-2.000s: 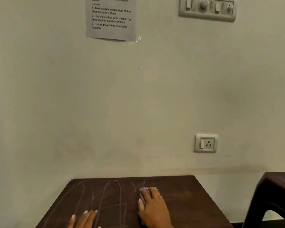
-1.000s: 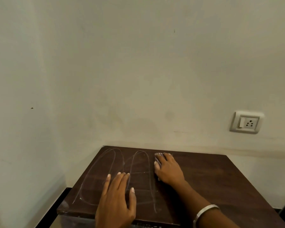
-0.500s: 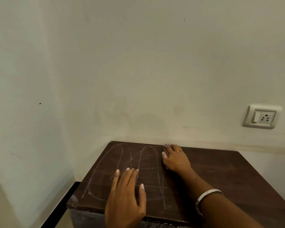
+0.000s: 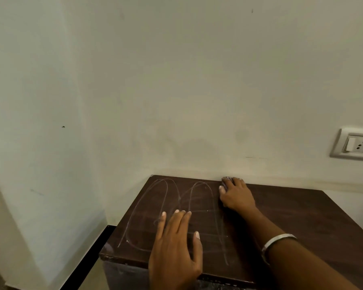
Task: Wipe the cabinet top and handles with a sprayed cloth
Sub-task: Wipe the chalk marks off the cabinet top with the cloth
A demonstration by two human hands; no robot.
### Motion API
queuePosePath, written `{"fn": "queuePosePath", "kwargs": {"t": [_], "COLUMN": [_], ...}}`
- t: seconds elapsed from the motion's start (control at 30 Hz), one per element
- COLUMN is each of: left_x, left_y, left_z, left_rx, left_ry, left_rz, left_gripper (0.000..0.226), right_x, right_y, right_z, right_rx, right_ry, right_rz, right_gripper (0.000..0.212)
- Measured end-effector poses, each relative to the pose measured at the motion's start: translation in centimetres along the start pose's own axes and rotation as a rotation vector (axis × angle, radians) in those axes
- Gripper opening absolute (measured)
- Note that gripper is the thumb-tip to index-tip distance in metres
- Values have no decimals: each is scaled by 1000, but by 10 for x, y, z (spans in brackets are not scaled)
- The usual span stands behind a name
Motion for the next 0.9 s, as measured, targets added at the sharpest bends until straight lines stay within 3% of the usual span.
{"fn": "queuePosePath", "kwargs": {"t": [0.2,0.47,0.77,0.9], "left_x": [1,1,3,5], "left_y": [-2,-1,-4,-4], "left_z": [0,0,1,1], "left_rx": [5,9,-17,-11], "left_ry": [7,-5,-18,-26], "left_rz": [9,17,23,22], "left_gripper": [52,53,54,55], "right_x": [3,4,41,45], "right_y": [20,-6,21,12], "right_z": [-41,9,-48,-33], "right_rx": [-52,-5,-28,-43], "right_ry": [-121,6,-106,-89], "right_rz": [-76,-5,-32,-49], "right_gripper": [54,55,56,56]}}
Point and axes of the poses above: each hand's wrist, its own x-axis away from the middle knuckle, its own y-axis out of the palm, z = x × y, the point moved 4 cm from there along -x, towards the middle knuckle, and after that the axes turned 6 degrees about -x, right-handed, at the moved point
